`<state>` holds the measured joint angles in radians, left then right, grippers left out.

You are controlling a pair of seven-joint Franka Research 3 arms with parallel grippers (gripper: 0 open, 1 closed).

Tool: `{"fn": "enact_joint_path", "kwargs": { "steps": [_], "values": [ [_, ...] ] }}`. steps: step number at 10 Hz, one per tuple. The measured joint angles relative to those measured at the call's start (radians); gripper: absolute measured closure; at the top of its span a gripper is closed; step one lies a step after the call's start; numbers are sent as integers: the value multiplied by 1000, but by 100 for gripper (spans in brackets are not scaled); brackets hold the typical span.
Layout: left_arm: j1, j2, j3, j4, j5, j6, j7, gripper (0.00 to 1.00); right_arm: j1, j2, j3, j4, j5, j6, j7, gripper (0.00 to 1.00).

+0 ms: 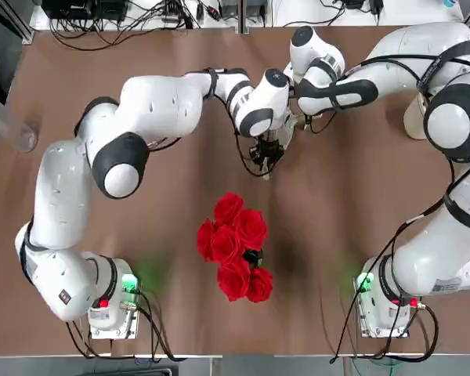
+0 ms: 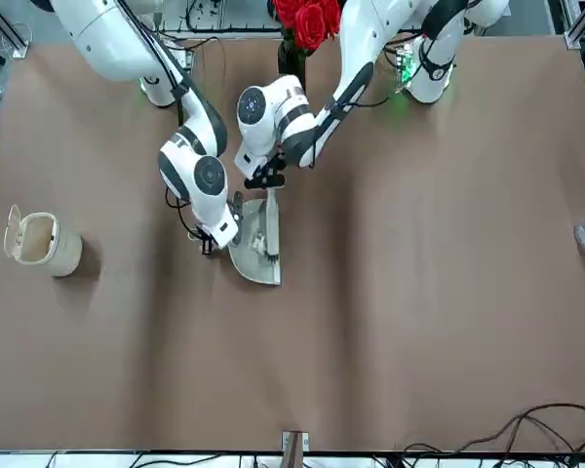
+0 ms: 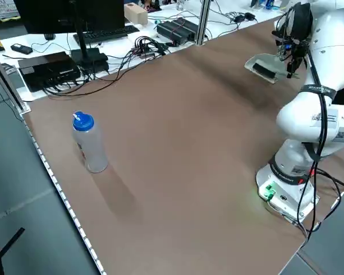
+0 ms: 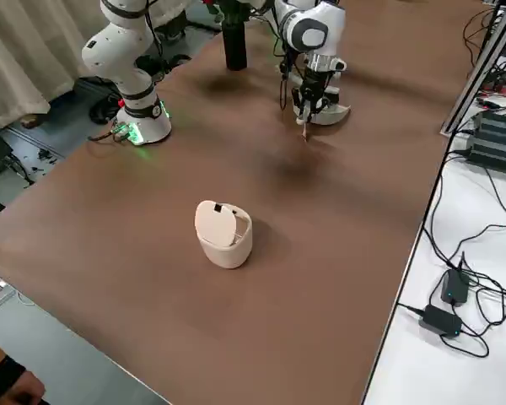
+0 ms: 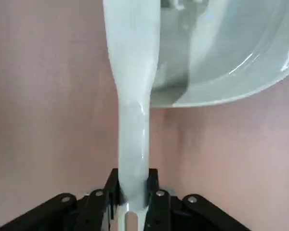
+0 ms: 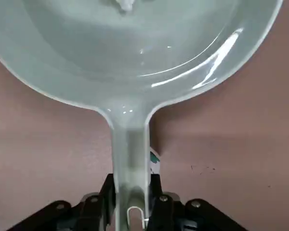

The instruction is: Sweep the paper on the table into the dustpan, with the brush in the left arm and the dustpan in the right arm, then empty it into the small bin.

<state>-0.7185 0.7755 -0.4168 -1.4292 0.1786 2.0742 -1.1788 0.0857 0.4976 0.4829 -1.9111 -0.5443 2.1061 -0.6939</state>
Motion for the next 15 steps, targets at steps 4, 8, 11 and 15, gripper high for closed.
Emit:
{"fn": "enact_joint_path", "kwargs": {
  "steps": [4,8,11,15],
  "values": [
    [27,-36,1,2,0,-116,26,73,0,4,0,4,0,0,-1,67],
    [133,-85,4,-19,2,-313,63,73,-1,4,-2,5,0,23,-22,67],
    [365,-219,-1,-224,6,-317,191,73,-22,6,-5,6,0,60,-74,67],
    [645,-466,-4,-529,15,-180,513,73,-67,6,-5,9,29,77,-175,67]
  ]
}}
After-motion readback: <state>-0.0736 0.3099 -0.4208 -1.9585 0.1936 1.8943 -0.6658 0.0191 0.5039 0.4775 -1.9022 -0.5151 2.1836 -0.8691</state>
